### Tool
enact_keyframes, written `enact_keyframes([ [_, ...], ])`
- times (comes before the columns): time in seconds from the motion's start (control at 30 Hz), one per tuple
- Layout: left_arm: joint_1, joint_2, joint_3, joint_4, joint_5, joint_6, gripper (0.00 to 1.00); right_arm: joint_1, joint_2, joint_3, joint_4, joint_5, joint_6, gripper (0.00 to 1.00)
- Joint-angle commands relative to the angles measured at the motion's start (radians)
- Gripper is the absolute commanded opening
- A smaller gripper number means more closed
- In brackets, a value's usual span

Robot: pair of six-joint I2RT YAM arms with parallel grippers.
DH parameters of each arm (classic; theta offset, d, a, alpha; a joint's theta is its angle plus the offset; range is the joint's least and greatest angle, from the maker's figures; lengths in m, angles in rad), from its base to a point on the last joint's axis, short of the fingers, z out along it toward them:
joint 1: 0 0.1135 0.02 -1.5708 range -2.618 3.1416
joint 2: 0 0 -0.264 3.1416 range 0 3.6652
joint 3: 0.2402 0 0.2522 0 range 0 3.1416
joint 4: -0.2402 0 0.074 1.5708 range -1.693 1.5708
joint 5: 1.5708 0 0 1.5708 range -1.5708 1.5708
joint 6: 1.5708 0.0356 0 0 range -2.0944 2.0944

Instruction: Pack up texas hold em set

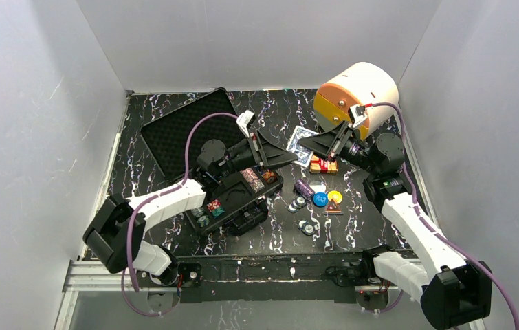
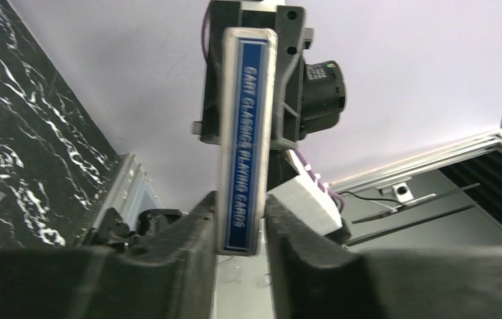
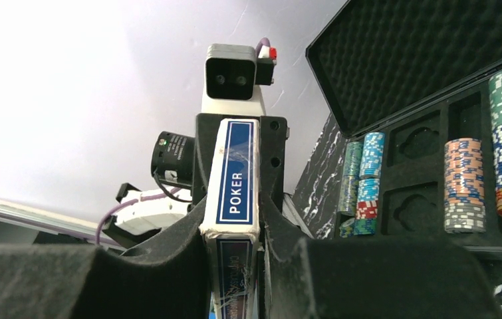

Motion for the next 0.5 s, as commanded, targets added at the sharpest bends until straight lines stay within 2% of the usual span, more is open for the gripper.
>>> enact_keyframes([
  [0.0,-0.004,0.033,0.037,0.08,0.038,-0.037,0.2,0.003,-0.001,0.013,0.094,-0.049,-0.006,0.31],
  [0.07,-0.003,0.037,0.045,0.083,0.053,-0.031,0.11,0.003,-0.005,0.017,0.08,-0.068,-0.028,0.37],
  [0.1,0.001,0.037,0.047,0.082,0.06,-0.025,0.07,0.003,-0.006,0.025,0.048,-0.079,-0.05,0.46],
  [0.17,0.013,0.035,0.048,0.083,0.073,-0.017,0.0,0.003,-0.013,0.058,-0.026,-0.097,-0.118,0.73],
  [0.2,0.023,0.031,0.049,0.084,0.087,-0.008,0.0,0.003,-0.016,0.078,-0.098,-0.105,-0.169,0.87],
  [0.3,0.051,0.006,0.053,0.088,0.152,0.038,0.0,0.0,-0.013,0.168,-0.283,-0.137,-0.328,0.95],
  [0.47,0.121,-0.039,0.049,0.087,0.275,0.062,0.0,-0.005,-0.005,0.266,-0.38,-0.236,-0.477,0.98],
])
